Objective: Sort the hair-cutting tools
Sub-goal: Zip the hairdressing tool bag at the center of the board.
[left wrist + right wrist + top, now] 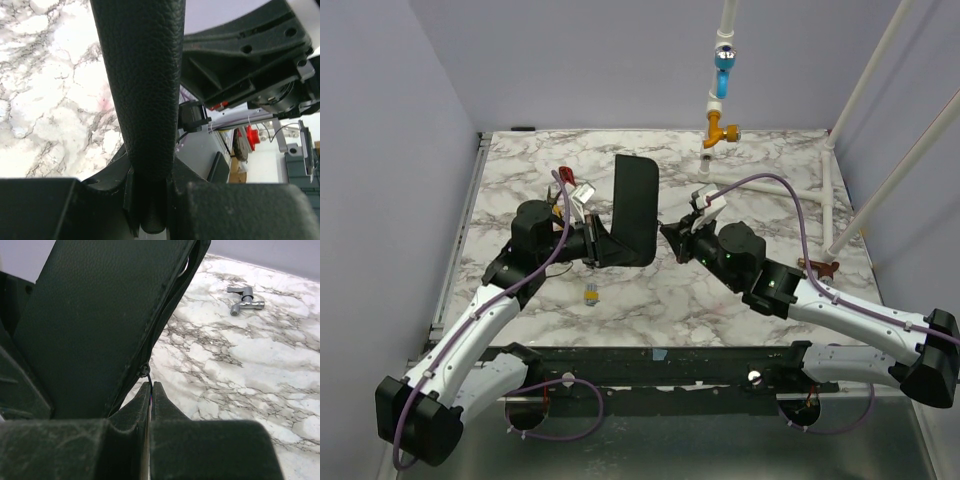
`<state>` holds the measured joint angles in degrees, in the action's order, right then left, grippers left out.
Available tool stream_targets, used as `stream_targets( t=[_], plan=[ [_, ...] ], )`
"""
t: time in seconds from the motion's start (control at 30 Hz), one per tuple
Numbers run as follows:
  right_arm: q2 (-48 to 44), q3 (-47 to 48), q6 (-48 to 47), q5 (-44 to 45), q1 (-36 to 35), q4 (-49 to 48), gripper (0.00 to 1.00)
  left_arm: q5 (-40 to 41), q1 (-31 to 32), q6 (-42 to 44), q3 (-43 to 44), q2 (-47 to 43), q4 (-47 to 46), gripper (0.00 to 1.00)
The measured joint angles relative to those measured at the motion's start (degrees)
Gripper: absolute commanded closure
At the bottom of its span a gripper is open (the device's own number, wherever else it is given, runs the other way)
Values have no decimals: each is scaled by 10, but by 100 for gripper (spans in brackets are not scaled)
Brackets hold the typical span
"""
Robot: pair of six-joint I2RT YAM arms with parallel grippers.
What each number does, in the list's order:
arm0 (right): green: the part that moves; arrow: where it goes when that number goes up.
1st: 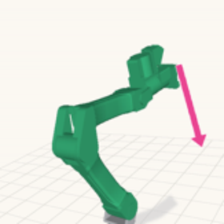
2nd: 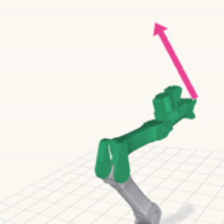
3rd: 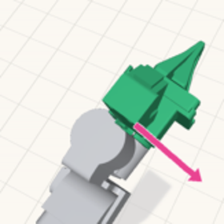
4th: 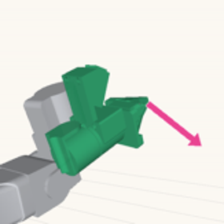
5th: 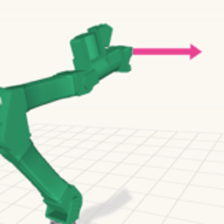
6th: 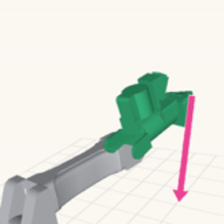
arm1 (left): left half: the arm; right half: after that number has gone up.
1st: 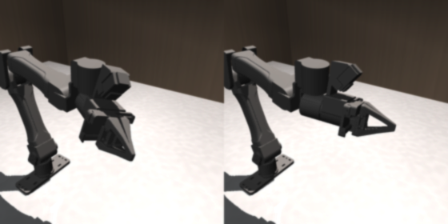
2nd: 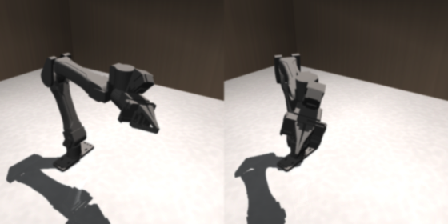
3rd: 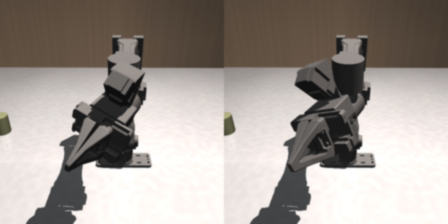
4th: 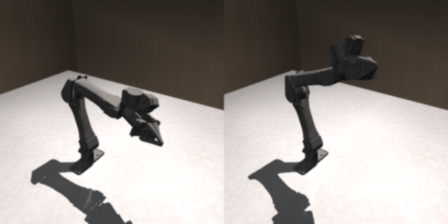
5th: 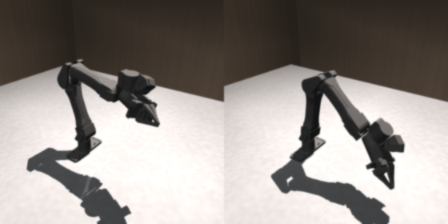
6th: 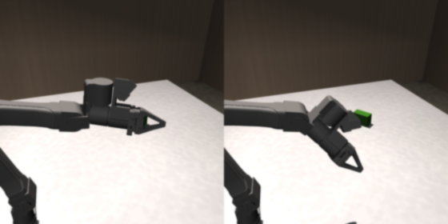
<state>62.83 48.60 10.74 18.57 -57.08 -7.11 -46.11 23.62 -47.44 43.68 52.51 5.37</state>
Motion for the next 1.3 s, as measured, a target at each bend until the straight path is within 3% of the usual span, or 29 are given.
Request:
stream_targets(
  t=[0.57, 1.07, 1.1, 1.17, 1.2, 1.3],
  plan=[
    [9, 32, -44, 109, 1, -32, 99, -37, 36, 43, -28, -29, 17, 100],
    [39, 70, -109, 137, 1, -34, 99, -38, 45, 68, -46, -32, 12, 100],
    [39, 72, -110, 137, 1, -30, 92, -38, 45, 70, -46, -33, 12, 100],
    [39, 80, -104, 135, 1, -13, 60, -35, 45, 73, -46, -36, 14, 100],
    [38, 86, -96, 134, 2, -1, 48, -33, 45, 75, -46, -40, 19, 100],
    [24, 90, -66, 126, 9, 31, 27, -14, 45, 77, -47, -59, 40, 100]
  ],
)
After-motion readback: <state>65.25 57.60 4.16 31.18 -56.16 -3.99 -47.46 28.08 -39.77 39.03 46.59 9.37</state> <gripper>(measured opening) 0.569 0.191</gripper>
